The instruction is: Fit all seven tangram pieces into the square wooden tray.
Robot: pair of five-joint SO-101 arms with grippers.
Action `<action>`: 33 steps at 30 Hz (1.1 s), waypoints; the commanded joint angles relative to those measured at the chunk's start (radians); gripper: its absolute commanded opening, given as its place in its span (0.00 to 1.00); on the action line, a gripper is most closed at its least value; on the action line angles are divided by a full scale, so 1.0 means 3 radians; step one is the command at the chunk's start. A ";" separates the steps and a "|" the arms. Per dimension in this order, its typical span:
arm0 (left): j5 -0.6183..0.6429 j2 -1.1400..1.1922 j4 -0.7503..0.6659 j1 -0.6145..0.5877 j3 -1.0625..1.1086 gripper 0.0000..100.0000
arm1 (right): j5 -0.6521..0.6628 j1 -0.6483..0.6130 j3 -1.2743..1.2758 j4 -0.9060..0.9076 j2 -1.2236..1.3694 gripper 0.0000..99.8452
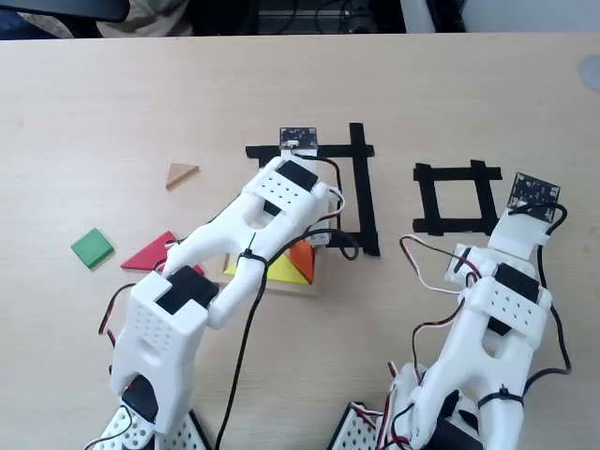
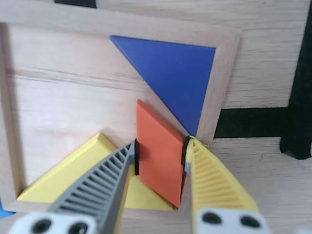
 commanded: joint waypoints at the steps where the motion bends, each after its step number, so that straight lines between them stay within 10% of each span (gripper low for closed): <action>1: -0.0026 -0.0061 0.0102 0.0043 -0.0141 0.18 | 0.0026 -0.0051 -0.0013 -0.0056 0.0018 0.01; 21: -0.0235 -0.0020 0.1171 -0.0176 -0.1297 0.17 | 0.0026 -0.0051 -0.0008 -0.0056 0.0018 0.01; 33: -0.0240 0.0368 0.0767 -0.0621 -0.0959 0.03 | 0.0026 -0.0051 -0.0008 -0.0056 0.0018 0.01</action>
